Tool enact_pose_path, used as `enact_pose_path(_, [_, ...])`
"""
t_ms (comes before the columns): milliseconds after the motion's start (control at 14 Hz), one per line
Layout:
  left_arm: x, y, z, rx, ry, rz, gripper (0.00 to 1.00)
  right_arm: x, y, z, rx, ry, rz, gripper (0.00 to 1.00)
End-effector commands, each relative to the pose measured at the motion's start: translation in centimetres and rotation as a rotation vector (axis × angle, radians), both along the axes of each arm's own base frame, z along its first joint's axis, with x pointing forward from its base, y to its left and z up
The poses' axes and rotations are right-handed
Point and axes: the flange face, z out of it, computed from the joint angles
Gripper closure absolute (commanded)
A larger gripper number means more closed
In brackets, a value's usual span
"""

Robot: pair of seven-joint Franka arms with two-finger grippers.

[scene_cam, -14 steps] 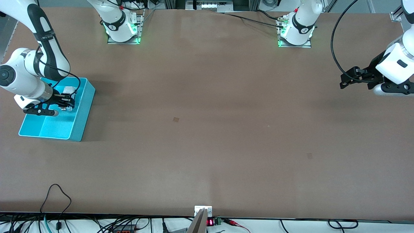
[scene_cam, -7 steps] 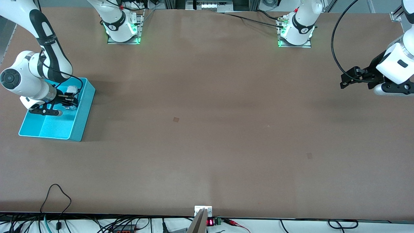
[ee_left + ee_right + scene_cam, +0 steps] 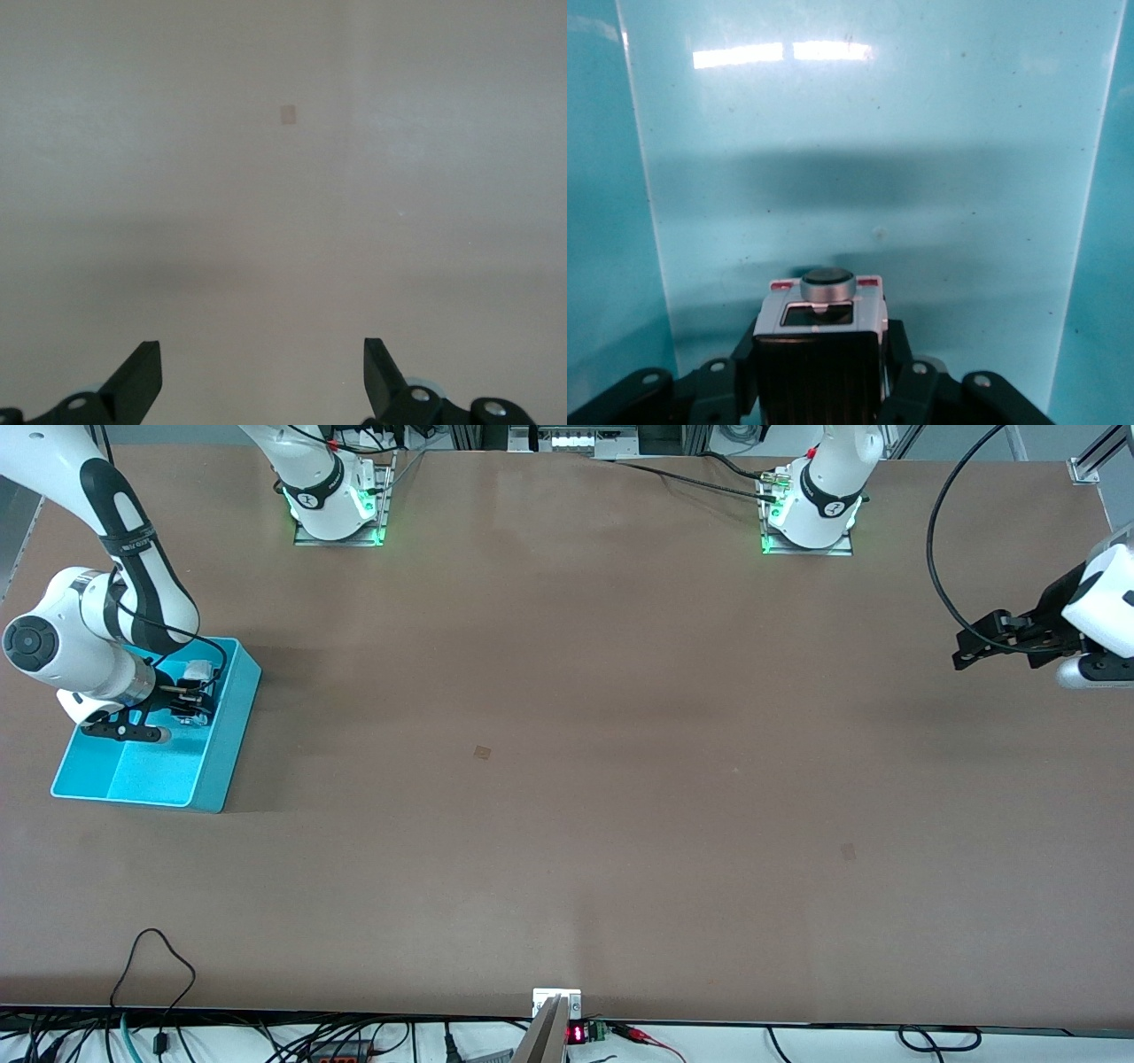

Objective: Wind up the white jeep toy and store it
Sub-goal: 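Open the right gripper to release the jeep in the bin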

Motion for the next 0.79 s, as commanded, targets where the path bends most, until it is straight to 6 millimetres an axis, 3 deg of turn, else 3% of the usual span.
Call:
enact_pose_path(0, [-1.6, 1.7, 0.5, -0.011, 0.002, 0.032, 0.00, -0.1, -0.2, 0.2, 0.003, -0.008, 0.014, 0.81])
enact_pose_path(143, [-2.2, 0.9, 0.7, -0.007, -0.002, 0.015, 0.00, -0.1, -0.2, 0.1, 0.004, -0.005, 0.014, 0.79])
enact_pose_path(214, [-2.1, 0.4, 0.7, -0.006, -0.002, 0.006, 0.00, -0.1, -0.2, 0.0, 0.005, -0.004, 0.014, 0.72])
enact_pose_path(286, [-2.1, 0.2, 0.7, -0.006, -0.005, 0.003, 0.00, -0.1, -0.2, 0.0, 0.004, -0.003, 0.017, 0.48])
enact_pose_path(357, [-2.1, 0.2, 0.7, -0.006, -0.005, 0.003, 0.00, -0.1, -0.2, 0.0, 0.002, -0.004, 0.020, 0.40])
enact_pose_path(571, [-2.1, 0.0, 1.0, -0.006, -0.014, 0.000, 0.00, -0.1, -0.2, 0.0, 0.002, -0.004, 0.021, 0.39])
enact_pose_path(714, [-2.1, 0.0, 1.0, -0.005, -0.016, 0.000, 0.00, -0.1, -0.2, 0.0, 0.002, -0.004, 0.021, 0.30])
